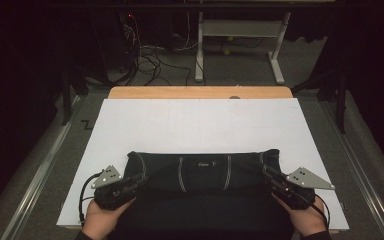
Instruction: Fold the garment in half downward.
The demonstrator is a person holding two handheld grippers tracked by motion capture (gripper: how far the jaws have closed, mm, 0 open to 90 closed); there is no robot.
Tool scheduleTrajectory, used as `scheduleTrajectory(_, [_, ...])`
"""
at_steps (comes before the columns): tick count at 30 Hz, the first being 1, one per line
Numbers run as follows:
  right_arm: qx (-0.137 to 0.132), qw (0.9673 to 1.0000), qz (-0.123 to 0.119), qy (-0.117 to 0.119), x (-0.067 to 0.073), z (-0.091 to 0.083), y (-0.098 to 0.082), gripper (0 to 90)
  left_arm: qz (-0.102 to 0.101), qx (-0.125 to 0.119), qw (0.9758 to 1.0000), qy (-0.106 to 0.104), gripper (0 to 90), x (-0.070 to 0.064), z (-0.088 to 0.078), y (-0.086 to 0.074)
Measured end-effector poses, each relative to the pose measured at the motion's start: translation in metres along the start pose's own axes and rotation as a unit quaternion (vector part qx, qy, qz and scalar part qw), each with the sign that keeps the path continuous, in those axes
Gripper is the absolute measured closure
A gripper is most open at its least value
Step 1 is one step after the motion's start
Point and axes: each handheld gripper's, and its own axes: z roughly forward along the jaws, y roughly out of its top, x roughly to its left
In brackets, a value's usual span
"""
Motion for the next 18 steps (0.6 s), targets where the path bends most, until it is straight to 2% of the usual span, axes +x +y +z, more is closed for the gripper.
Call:
scheduleTrajectory(4, [-0.011, 0.9999, -0.002, -0.001, 0.006, -0.015, -0.002, 77.1, -0.013, -0.013, 0.9998, -0.002, 71.7, -0.004, -0.016, -0.005])
scheduleTrajectory(7, [-0.008, 1.0, -0.006, -0.001, 0.011, -0.025, -0.006, 77.1, -0.009, -0.005, 0.9999, -0.008, 71.5, -0.011, -0.022, -0.012])
scheduleTrajectory(9, [-0.005, 1.0, -0.008, 0.001, 0.014, -0.031, -0.01, 76.9, -0.014, -0.001, 0.9998, -0.015, 71.5, -0.016, -0.025, -0.017])
scheduleTrajectory(13, [-0.001, 1.0, -0.003, 0.005, 0.022, -0.043, -0.018, 76.6, -0.009, 0.007, 0.9998, -0.016, 71.0, -0.026, -0.033, -0.025])
scheduleTrajectory(18, [0.004, 0.9999, 0.012, 0.011, 0.027, -0.058, -0.025, 76.5, -0.016, 0.012, 0.9996, -0.02, 71.4, -0.034, -0.041, -0.032])
